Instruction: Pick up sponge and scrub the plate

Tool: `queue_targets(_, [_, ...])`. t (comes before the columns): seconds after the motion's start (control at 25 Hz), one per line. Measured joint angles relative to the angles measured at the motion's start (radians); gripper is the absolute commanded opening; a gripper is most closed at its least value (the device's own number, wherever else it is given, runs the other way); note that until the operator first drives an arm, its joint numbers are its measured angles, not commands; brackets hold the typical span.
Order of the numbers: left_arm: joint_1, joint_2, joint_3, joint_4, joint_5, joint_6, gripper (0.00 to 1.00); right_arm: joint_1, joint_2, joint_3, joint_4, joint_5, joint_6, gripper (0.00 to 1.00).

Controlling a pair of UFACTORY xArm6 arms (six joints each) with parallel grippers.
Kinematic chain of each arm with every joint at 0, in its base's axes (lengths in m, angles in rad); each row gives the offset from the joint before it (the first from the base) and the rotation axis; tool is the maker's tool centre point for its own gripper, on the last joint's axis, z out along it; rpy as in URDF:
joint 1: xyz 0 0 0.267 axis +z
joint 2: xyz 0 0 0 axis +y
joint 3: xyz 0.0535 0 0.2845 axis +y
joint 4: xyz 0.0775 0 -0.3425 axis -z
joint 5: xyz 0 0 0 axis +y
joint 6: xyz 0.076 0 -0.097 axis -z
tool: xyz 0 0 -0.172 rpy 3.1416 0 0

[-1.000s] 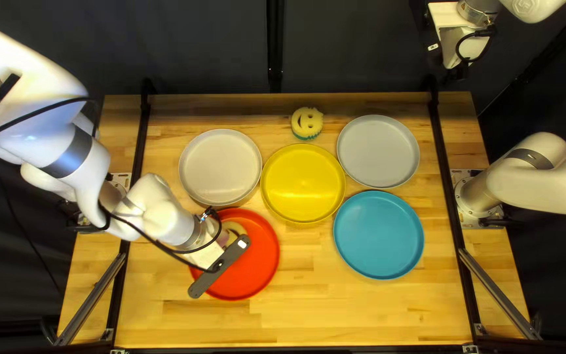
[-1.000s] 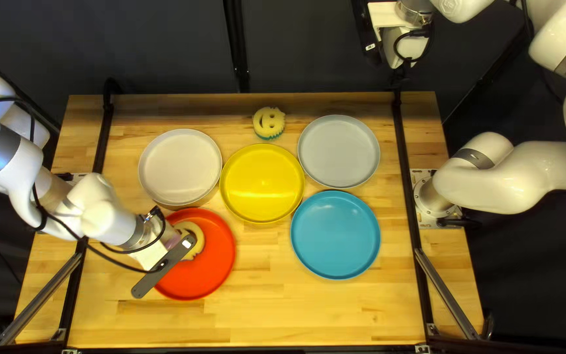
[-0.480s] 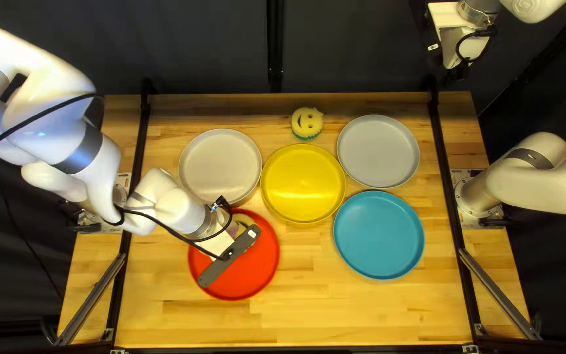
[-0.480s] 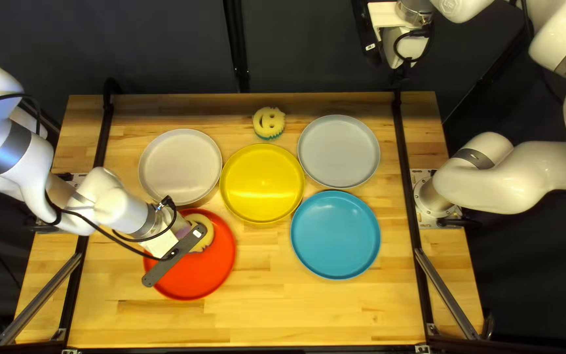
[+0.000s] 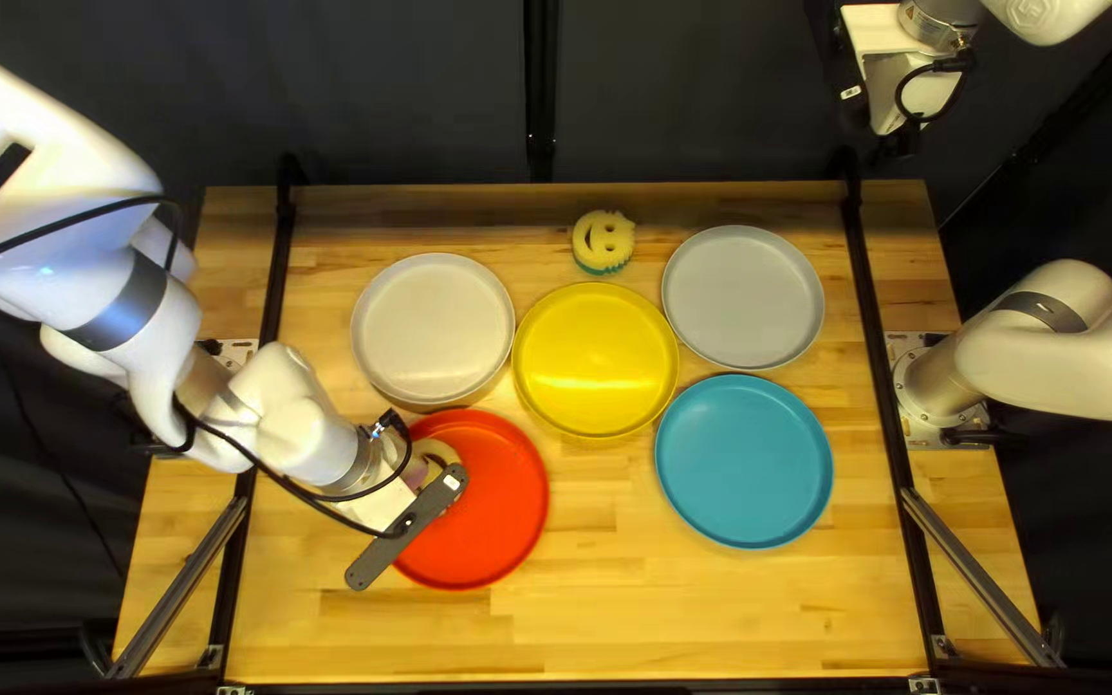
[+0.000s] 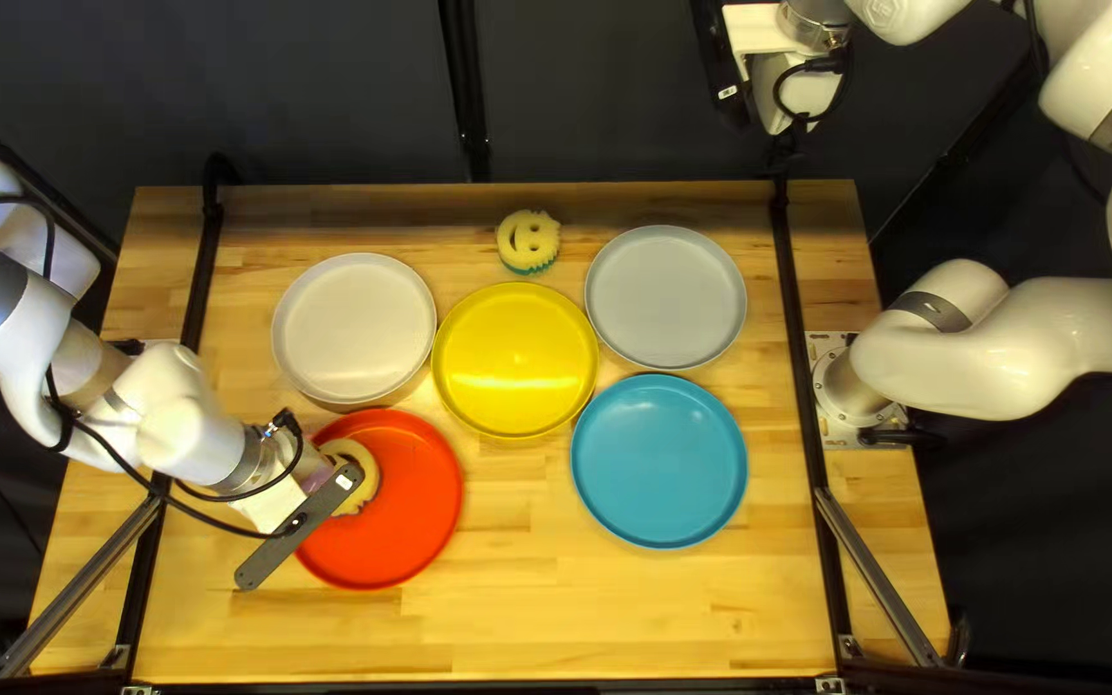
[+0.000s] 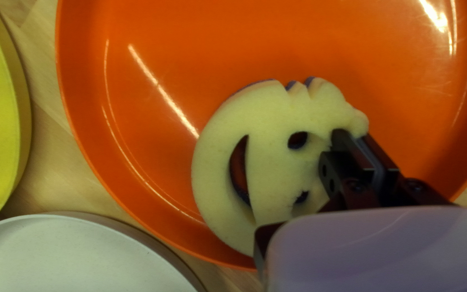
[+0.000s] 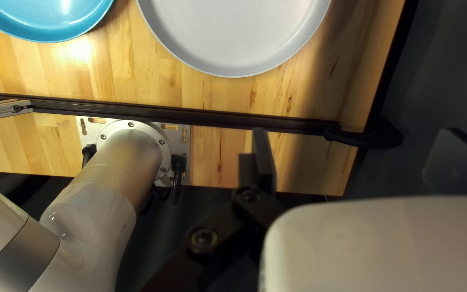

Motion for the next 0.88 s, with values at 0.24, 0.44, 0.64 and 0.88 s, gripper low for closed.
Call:
queue_targets(0.24, [0.083, 0.023, -0.041, -0.058, 0.006, 0.148, 0.00, 0.000, 0.000, 0.000, 0.000, 0.000, 0.000, 1.00])
queue_targets(0.44, [0.112, 0.072, -0.105, -0.068, 0.002, 0.199, 0.00, 0.000, 0.000, 0.000, 0.000, 0.000, 0.000, 1.00])
queue_targets(0.64, [0.077, 0.121, -0.157, -0.006, 0.004, 0.127, 0.00, 0.000, 0.000, 0.000, 0.000, 0.000, 0.000, 1.00])
queue_targets(0.88, [0.004, 0.199, -0.230, 0.092, 0.006, -0.007, 0.00, 0.000, 0.000, 0.000, 0.000, 0.000, 0.000, 1.00])
